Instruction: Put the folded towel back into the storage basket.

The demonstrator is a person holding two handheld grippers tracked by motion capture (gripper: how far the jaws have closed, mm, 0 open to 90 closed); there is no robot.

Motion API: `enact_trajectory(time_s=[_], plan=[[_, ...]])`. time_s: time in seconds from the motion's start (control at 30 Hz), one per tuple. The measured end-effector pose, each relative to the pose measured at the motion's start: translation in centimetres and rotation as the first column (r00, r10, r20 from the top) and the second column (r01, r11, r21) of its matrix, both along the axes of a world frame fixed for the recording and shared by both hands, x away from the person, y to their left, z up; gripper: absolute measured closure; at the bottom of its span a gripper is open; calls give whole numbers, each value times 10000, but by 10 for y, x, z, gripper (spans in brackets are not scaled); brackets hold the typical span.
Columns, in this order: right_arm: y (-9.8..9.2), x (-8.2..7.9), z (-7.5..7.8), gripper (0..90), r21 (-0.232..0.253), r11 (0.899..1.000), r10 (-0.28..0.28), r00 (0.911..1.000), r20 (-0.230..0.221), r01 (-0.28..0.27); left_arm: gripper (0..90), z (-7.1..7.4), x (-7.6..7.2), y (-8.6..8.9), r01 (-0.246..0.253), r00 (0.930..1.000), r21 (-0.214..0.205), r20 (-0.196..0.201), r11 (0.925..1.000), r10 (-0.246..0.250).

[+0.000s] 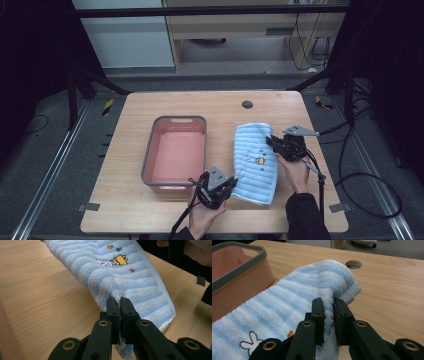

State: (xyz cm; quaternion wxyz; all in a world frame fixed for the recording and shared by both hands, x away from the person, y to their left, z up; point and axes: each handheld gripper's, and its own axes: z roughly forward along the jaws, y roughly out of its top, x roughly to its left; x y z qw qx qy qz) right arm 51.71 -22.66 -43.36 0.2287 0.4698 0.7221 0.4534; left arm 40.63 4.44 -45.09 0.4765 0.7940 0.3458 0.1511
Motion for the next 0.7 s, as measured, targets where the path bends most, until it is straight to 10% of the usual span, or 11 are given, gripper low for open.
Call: enact_trajectory(time_s=[0.7], plan=[[21, -9, 51, 799, -98, 9999, 58, 9952, 976, -48, 865, 43, -4, 22, -110, 9960, -133, 889, 9999, 122]])
